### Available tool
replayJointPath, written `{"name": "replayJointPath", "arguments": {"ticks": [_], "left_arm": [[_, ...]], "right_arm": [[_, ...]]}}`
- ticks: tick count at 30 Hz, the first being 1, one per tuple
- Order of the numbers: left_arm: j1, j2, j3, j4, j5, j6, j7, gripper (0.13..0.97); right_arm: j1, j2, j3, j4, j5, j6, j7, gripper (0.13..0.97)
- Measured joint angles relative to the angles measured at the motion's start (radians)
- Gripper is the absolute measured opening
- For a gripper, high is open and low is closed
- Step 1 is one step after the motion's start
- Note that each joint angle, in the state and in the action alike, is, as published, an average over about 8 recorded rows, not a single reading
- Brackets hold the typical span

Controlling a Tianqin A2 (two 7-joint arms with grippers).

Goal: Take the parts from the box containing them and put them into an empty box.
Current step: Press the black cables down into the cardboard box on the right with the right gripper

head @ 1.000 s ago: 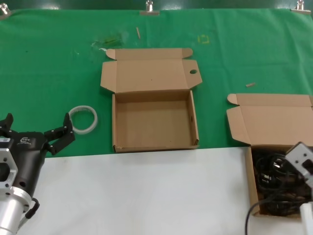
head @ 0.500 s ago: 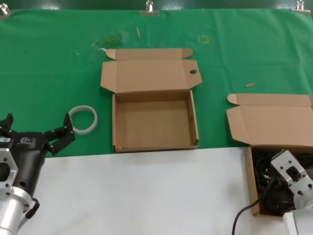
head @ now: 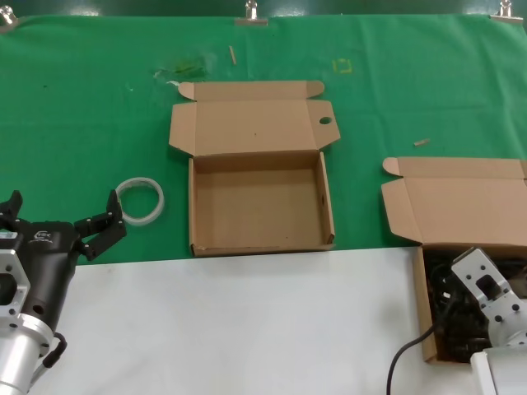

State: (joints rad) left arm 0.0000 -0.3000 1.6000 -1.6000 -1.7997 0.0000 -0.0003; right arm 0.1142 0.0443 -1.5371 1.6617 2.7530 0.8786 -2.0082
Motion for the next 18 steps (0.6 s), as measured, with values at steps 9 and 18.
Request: {"name": "replayJointPath", "arguments": {"ticks": [9, 18], "left_arm": [[0.0, 0.0, 0.0, 0.0, 0.0, 0.0, 0.0, 0.966], [0.0, 0.0, 0.0, 0.0, 0.0, 0.0, 0.0, 0.966]], "right_arm": [[-0.017, 0.0, 0.013, 0.027, 0.0, 0.014, 0.011, 0.779], [-0.042, 0.0, 0.036, 0.038, 0.0, 0.012, 0.02, 0.594]]}}
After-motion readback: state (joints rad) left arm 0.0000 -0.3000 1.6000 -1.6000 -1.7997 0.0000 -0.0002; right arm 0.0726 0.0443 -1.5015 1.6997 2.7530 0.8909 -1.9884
